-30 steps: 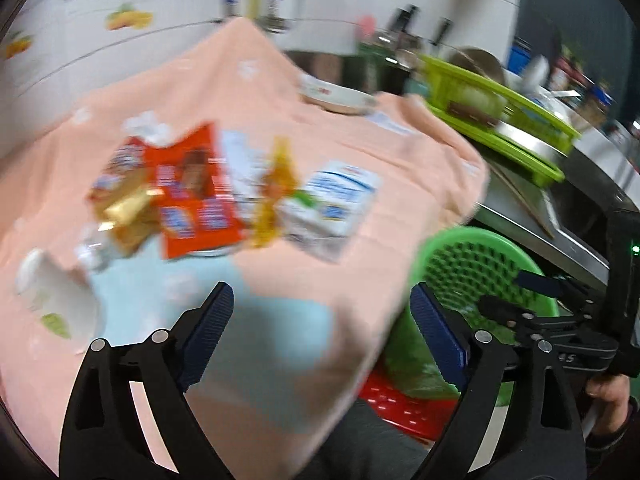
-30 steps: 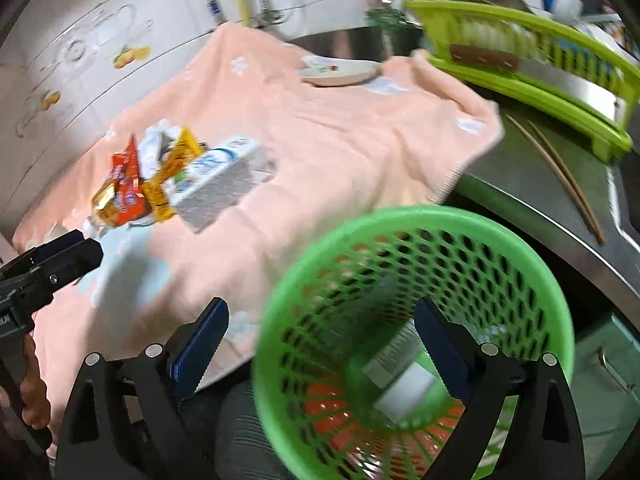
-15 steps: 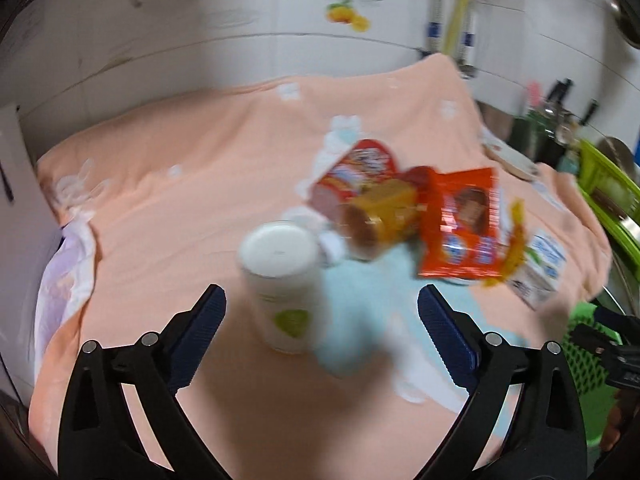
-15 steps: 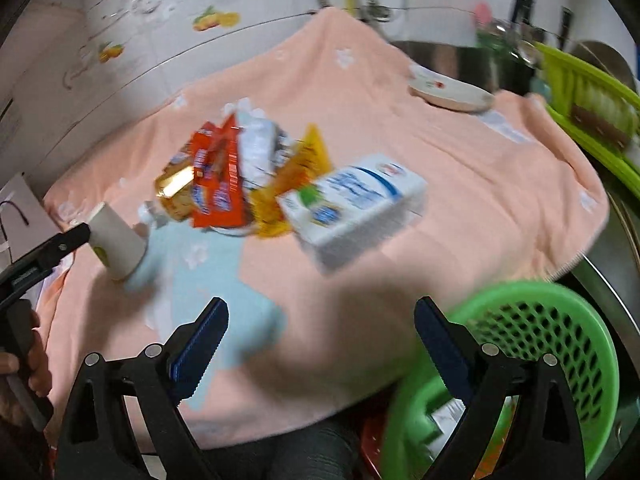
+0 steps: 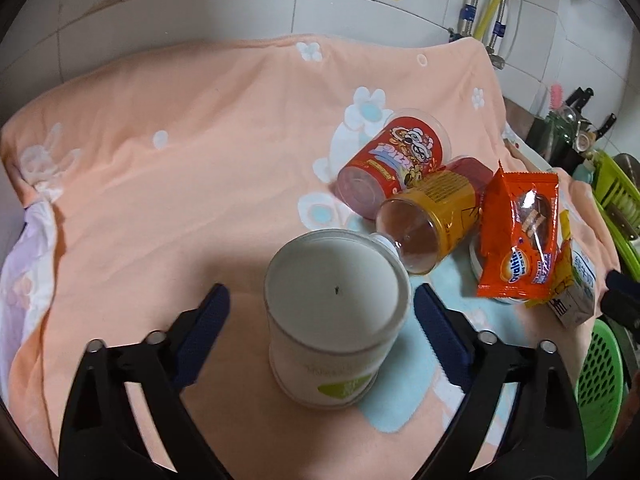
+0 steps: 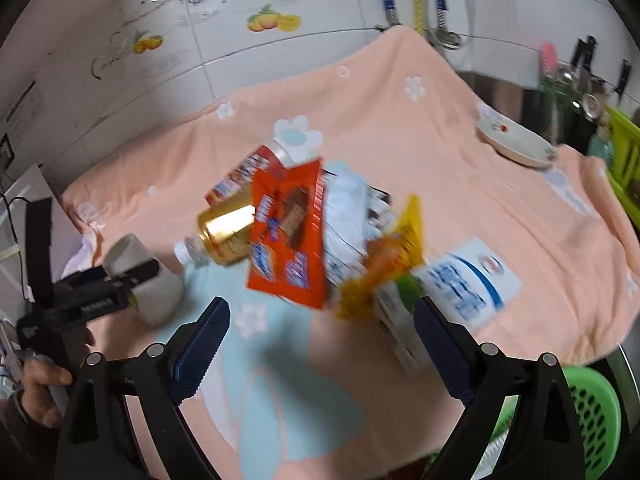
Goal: Collect trash
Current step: 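Grasp the white paper cup with the left gripper while the right grasps the orange wrapper, then carry the cup and wrapper to the green basket and release both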
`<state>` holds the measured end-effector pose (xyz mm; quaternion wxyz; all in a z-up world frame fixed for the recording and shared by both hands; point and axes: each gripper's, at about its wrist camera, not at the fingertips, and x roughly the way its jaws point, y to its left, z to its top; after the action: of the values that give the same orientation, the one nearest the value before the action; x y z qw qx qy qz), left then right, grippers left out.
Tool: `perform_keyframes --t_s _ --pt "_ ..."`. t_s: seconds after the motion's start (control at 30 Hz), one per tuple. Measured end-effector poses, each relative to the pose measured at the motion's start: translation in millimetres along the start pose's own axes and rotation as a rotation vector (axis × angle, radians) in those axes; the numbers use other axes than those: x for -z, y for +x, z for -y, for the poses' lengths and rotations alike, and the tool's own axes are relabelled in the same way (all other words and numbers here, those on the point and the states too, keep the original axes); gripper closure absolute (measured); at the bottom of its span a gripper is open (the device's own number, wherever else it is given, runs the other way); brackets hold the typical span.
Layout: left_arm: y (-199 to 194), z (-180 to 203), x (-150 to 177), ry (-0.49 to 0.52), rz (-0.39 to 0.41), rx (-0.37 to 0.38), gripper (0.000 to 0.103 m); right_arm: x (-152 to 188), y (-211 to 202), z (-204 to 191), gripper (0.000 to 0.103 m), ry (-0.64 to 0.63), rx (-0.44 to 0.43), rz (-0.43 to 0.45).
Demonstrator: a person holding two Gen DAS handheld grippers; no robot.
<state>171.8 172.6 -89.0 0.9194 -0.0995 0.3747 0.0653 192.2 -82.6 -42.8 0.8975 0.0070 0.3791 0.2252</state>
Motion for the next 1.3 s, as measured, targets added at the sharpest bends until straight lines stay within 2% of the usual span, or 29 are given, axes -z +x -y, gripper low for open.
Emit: perform_keyframes --t_s 0.03,0.1,0.23,0.4,0.57,0.77,0.87,1.03,1.13,1.3 --pt "2.2 -0.8 -0.2 0.000 -0.004 0.005 0.021 -4.1 4.2 -2.4 0.019 -0.009 -0.010 0.002" --pt "7.3 -2.7 -0.8 0.000 -0.012 0.020 0.032 -12.4 14.4 -3.2 0.024 -0.004 -0.030 -0.004" --pt "11.5 -4.5 -0.9 0.005 -0.021 0.058 0.045 -27.9 32.6 2.5 0.034 0.028 -0.061 -0.014" --pt "10.6 -1.7 -1.9 0.032 -0.004 0.051 0.046 -47.4 48.3 7.9 0.050 0.044 -0.079 -0.008" --pt "1.7 -6.4 -1.6 0.030 0.014 0.056 0.046 -63.3 58.7 8.3 0.057 0.020 -0.062 0.016" --pt "-8.9 -9.7 -5.4 0.035 0.032 0.060 0.046 -77.8 61.4 5.9 0.063 0.000 -0.057 0.046" --pt "-12.3 -10.6 -5.9 0.037 0.039 0.061 0.046 -81.1 53.0 3.8 0.064 -0.011 -0.035 0.088" --pt "-13.7 -9.7 -4.7 0.039 0.038 0.064 0.046 -82.2 58.8 2.9 0.066 -0.027 -0.041 0.063" --pt "-15.2 -8.9 -4.1 0.044 0.038 0.065 0.046 -78.9 66.1 1.0 0.072 -0.028 -0.063 0.039" --pt "-20.1 -5.2 -2.3 0.054 0.041 0.064 0.046 -69.9 66.1 -5.8 0.092 -0.042 -0.083 0.025"
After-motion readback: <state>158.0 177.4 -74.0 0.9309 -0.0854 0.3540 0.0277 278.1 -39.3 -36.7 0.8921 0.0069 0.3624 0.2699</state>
